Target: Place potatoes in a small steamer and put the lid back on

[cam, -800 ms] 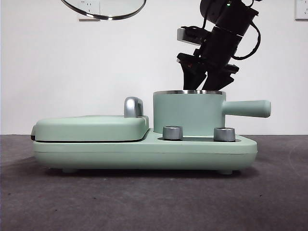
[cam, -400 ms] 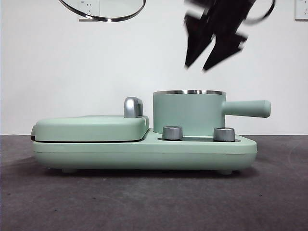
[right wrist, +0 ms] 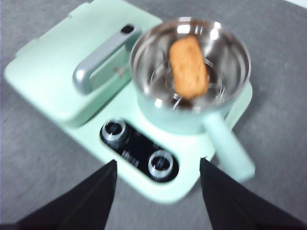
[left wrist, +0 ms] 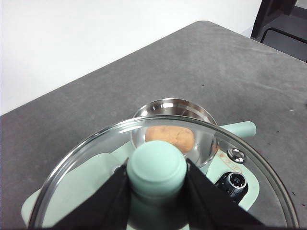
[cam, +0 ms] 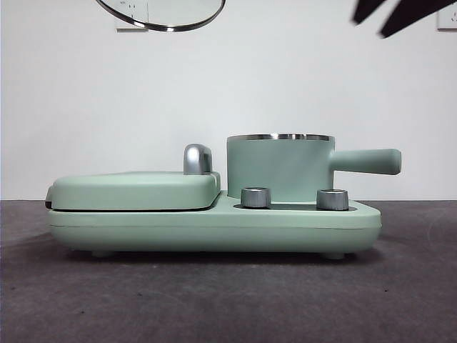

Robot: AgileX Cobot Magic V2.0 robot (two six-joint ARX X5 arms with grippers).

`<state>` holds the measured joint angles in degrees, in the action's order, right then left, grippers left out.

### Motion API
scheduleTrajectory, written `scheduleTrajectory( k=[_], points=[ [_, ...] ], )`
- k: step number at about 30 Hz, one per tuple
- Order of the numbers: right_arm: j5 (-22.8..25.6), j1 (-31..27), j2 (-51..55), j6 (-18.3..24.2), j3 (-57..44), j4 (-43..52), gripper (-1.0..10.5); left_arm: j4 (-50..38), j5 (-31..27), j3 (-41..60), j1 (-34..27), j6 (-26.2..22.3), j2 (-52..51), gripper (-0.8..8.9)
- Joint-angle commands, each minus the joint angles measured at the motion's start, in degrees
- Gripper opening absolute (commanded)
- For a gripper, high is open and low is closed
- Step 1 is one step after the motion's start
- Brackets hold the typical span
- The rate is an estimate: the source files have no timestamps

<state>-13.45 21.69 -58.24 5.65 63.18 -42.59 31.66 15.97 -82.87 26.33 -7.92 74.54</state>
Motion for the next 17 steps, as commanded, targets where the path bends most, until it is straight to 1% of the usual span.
scheduleTrajectory(
  k=[1, 4, 8, 11, 13, 17],
  points=[
    [0.1, 0.2, 7.0, -2.6, -3.8, 0.4, 2.6, -1.9, 0.2, -1.2, 1.1, 0.0, 2.0, 0.14],
    [0.0, 0.2, 14.6, -4.1, -7.4, -1.3, 2.6, -3.2, 0.2, -1.2, 2.4, -0.2, 4.1, 0.14],
    [0.0, 0.2, 21.4, -5.8, -8.2, -5.8, 2.6, -7.1, 0.1, -1.3, 4.3, -0.4, 7.6, 0.14],
    [0.0, 0.2, 24.9, -7.2, -8.2, -8.0, 2.6, -12.2, 0.1, -1.3, 5.5, -0.5, 10.8, 0.14],
    [0.0, 0.2, 26.6, -7.2, -8.2, -9.3, 2.6, -16.0, -0.3, -1.3, 6.2, -0.4, 13.0, 0.14],
    [0.0, 0.2, 28.5, -8.7, -8.2, -10.9, 2.6, -22.4, -2.5, -1.3, 7.6, -0.4, 17.8, 0.14]
  ],
)
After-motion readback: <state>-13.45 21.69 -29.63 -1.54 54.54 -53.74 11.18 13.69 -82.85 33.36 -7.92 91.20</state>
